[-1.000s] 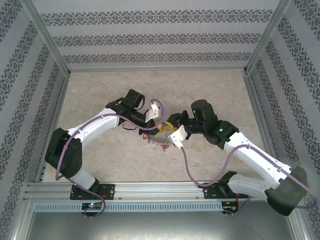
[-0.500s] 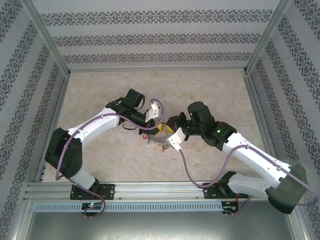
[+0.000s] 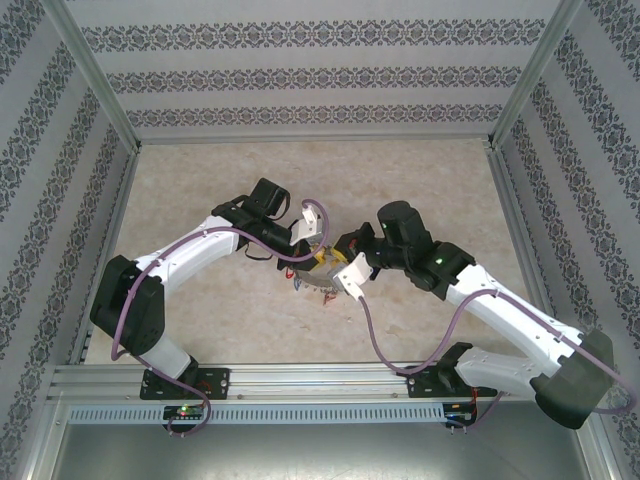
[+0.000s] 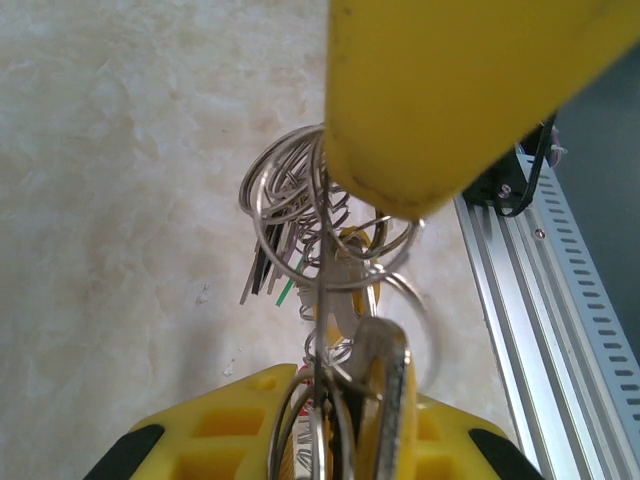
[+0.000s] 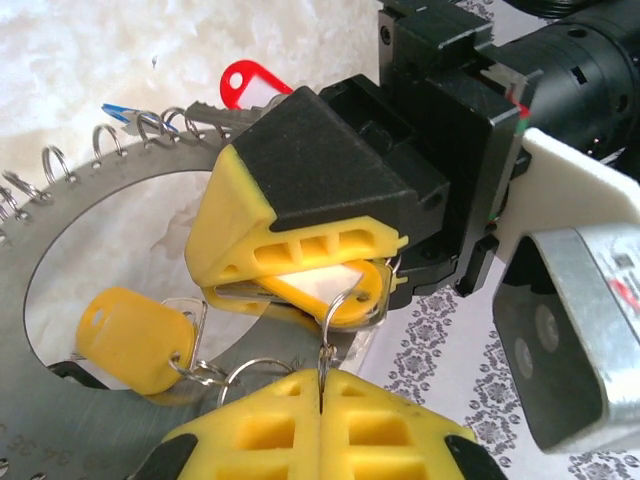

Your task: Put the keys on the keyring

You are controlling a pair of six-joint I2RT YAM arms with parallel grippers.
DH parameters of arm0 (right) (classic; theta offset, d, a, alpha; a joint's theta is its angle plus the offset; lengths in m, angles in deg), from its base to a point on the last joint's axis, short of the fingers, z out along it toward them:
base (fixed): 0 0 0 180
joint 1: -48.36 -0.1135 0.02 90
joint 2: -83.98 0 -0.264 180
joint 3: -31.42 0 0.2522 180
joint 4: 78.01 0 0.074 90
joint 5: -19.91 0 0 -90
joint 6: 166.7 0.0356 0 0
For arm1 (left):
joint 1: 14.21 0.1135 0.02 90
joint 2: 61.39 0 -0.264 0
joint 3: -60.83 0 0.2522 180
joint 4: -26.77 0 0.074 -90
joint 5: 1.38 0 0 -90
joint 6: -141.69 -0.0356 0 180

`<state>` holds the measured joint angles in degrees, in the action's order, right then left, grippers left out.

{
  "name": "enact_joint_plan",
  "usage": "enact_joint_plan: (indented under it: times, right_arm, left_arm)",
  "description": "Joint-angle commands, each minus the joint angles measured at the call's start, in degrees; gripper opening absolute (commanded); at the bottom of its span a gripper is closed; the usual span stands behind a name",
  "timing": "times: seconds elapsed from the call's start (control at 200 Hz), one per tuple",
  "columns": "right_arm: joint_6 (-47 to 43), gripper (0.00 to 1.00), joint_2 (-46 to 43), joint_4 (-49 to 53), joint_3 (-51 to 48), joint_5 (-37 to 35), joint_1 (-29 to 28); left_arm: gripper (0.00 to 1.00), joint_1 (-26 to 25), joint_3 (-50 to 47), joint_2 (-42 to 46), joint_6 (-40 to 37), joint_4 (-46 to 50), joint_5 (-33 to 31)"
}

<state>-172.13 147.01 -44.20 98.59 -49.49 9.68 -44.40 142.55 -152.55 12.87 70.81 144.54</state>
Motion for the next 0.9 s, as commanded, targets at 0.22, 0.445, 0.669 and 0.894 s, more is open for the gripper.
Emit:
enact_joint_plan:
  times: [0.22, 0.445, 0.669, 0.894]
  right_arm:
    - [12.47, 0.00, -3.31, 7.28, 4.01, 14.50, 3.56]
    - [24.82, 0.00, -4.84, 0.39, 0.03, 17.76, 3.86]
    - [34.48, 0.00, -4.66, -6.68, -3.49, 20.48, 5.10]
    - [36.28, 0.00, -3.64, -8.04, -3.49, 22.21, 6.29]
  left_arm:
    - [0.16, 1.52, 4.74, -1.82, -10.84, 5.38, 6.46]
    - [0.32, 2.63, 6.98, -1.97, -18.49, 8.86, 13.24]
    - [0.43, 2.69, 7.51, -2.79, -22.44, 11.72, 16.27]
    - [0.46, 2.60, 6.84, -2.91, -25.79, 13.12, 17.39]
